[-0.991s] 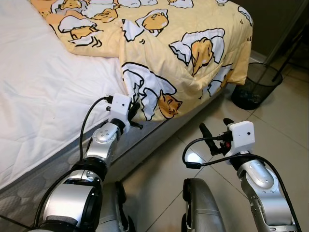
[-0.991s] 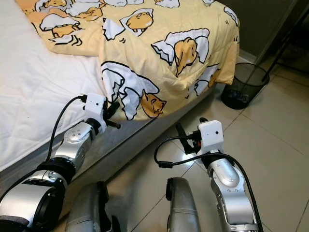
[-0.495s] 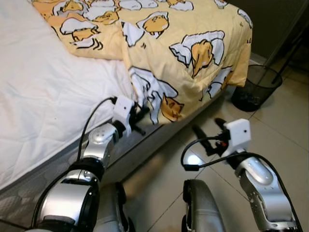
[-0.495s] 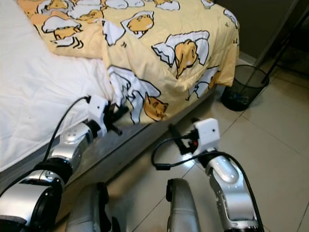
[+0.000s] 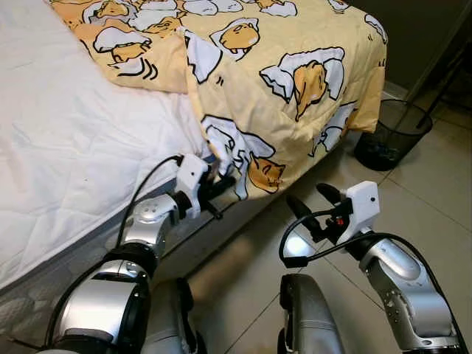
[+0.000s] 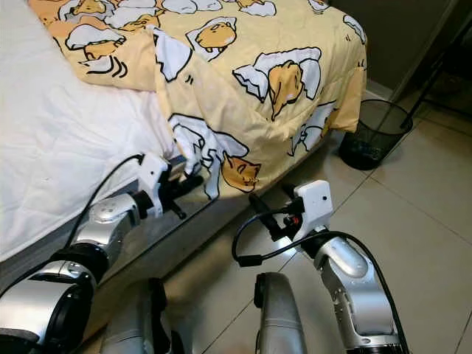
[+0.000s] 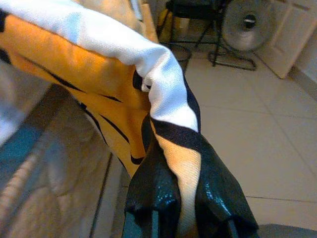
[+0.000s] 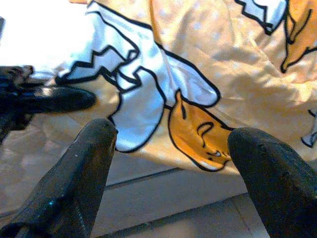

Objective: Clean up the room

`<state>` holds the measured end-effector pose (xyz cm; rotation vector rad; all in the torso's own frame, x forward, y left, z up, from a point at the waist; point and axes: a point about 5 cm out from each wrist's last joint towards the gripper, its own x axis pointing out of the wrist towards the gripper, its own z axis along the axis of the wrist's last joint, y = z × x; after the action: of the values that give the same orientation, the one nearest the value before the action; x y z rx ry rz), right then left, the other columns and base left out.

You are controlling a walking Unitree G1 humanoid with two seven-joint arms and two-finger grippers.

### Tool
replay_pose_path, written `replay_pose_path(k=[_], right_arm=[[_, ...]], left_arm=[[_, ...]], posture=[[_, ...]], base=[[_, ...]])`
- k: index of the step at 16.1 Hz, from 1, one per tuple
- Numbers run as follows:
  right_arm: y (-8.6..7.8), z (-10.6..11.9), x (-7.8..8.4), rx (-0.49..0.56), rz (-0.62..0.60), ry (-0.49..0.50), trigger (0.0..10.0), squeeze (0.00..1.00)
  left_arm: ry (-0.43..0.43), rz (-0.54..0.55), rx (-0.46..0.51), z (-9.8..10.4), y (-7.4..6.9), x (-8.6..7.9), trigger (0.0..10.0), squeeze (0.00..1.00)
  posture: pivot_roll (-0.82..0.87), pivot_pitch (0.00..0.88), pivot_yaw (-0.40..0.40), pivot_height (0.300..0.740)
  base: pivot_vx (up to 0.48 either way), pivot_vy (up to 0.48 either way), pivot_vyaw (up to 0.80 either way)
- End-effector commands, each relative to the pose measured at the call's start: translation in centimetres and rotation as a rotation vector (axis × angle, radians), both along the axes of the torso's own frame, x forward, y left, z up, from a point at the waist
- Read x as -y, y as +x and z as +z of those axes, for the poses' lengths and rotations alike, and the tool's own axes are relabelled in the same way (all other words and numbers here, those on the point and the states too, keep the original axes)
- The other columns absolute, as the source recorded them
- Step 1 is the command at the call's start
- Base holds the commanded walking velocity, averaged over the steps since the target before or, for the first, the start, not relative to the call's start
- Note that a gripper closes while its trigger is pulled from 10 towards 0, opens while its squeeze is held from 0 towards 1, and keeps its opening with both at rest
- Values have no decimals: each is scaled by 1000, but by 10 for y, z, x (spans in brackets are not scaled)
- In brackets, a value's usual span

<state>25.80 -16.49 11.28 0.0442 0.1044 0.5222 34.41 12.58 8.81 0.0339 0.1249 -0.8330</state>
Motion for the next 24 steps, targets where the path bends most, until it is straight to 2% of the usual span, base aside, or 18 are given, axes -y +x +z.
replay_pose_path(k=[1,6,12,14,16,18,21,23,24], right_arm=[[-1,5,3,11,1,4,10000,59],[-1,8,5,12,1,12,10000,59],[3,12,12,14,-17,7,10000,59],[3,13,15,13,-17,-2,10000,59],[6,13,19,15,-29,-11,10000,63],[8,16,24,20,-38,-13,10000,59],[8,14,24,10,-28,-17,10000,59],[7,11,21,0,-19,-13,10000,59],[7,10,20,-4,-14,-11,10000,59]], left_arm=[[7,-52,9,0,-2,3,0,0],[8,-145,-14,-4,-9,-1,0,0],[10,-290,-39,-15,-26,-6,0,0],[10,-300,-53,-18,-30,-13,0,0],[-2,-265,-60,-19,-29,-19,0,0],[-15,-297,-80,-23,-35,-21,0,0],[-22,-382,-120,-39,-55,-15,0,0],[-53,-444,-152,-52,-73,-2,0,0],[-73,-452,-157,-54,-78,4,0,0]], posture=[[-268,46,17,580],[-272,49,22,580],[-264,44,16,580],[-259,45,12,580],[-258,47,12,580],[-253,48,9,580],[-248,47,6,580],[-245,48,6,580],[-244,48,5,580]], base=[[0,0,0],[0,0,0],[0,0,0],[0,0,0],[0,0,0],[0,0,0],[0,0,0],[0,0,0],[0,0,0]])
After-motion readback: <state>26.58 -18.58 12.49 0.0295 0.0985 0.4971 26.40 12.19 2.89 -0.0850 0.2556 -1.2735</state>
